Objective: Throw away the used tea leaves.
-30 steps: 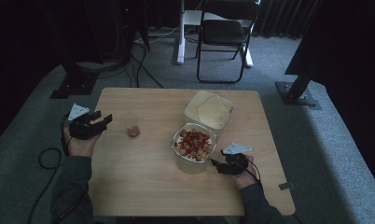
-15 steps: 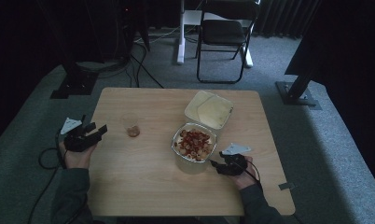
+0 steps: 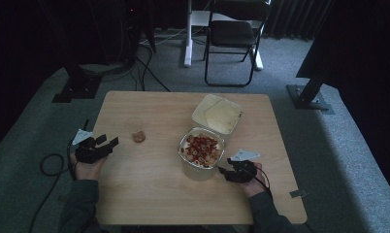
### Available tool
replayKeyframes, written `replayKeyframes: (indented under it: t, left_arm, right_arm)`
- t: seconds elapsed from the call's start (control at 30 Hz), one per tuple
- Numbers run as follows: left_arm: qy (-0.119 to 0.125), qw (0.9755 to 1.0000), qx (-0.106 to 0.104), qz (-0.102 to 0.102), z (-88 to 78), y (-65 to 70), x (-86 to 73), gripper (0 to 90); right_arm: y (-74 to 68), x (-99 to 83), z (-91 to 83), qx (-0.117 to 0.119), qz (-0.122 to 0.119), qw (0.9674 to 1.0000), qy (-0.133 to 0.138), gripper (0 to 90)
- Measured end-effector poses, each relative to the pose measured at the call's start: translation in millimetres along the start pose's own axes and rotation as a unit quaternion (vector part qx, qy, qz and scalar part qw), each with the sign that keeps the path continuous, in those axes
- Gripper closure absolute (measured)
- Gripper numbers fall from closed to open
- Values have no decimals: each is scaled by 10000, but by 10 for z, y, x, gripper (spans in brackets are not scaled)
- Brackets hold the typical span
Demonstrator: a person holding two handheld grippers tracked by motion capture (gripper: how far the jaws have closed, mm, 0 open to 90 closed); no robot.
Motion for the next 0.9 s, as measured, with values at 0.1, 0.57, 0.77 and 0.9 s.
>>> replayKeyframes:
  t: [0.1,0.57,0.77,0.9]
  left_arm:
    - [-39,10000,-1,40,69,19,-1,395]
    - [-147,9992,-119,353,519,158,56,303]
    - [-112,9989,-143,423,633,210,123,284]
    - [-80,9988,-180,454,685,251,144,278]
  right_arm:
    - [-5,24,28,-8,-11,10000,8,451]
    - [-108,42,86,81,-26,10000,-52,459]
    - [-96,32,90,149,65,9999,-34,456]
    - [-93,29,91,138,50,9999,-22,446]
Point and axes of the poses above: each handheld gripper's, and its own axes: z roughly forward along the jaws, x roughly out of its top, y roughly to its right, the point moved 3 cm from there along z, roughly forward along the jaws, and after that the axes turned 4 degrees about z, right-handed, at the moved point
